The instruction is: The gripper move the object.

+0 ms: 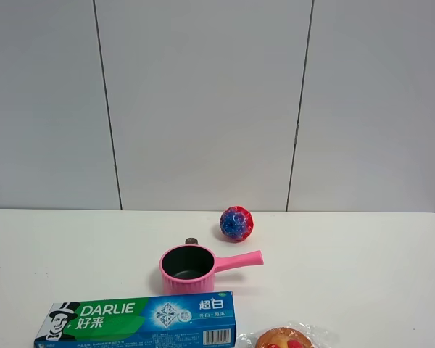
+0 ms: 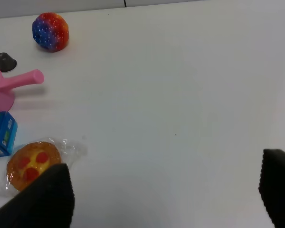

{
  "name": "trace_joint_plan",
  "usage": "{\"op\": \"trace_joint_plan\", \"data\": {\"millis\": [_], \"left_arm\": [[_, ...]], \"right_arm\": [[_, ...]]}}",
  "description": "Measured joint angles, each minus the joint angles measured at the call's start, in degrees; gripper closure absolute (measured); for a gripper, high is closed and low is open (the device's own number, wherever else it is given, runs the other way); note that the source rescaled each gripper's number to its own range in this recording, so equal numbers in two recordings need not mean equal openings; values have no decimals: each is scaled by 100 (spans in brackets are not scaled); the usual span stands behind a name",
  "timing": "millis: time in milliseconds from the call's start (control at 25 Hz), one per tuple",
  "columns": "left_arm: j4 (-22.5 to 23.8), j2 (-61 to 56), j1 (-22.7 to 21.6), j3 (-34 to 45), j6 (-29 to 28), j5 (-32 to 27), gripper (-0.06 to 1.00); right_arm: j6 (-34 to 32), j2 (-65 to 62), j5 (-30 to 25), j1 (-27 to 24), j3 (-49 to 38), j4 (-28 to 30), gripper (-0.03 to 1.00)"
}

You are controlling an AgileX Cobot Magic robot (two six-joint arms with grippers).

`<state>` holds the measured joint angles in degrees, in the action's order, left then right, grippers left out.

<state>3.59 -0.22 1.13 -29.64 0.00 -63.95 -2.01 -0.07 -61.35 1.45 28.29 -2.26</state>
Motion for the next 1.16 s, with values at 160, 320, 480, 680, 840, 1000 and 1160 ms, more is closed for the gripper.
{"op": "trace_joint_plan", "data": {"millis": [160,320,480,680,840,1000,1160], "left_arm": [[-88,0,0,157,42,254,-6],[-101,0,0,157,52,289,-6],[-103,0,0,157,62,289,-6],[-103,0,0,157,62,289,-6],[-107,0,-146,157,62,289,-6],[-107,0,-689,162,62,289,-6],[-107,0,-879,162,62,289,-6]], "right_arm": [[0,0,0,0,0,0,-3],[0,0,0,0,0,0,-3],[0,0,0,0,0,0,-3],[0,0,0,0,0,0,-3],[0,0,0,0,0,0,-3],[0,0,0,0,0,0,-3],[0,0,0,0,0,0,-3]]}}
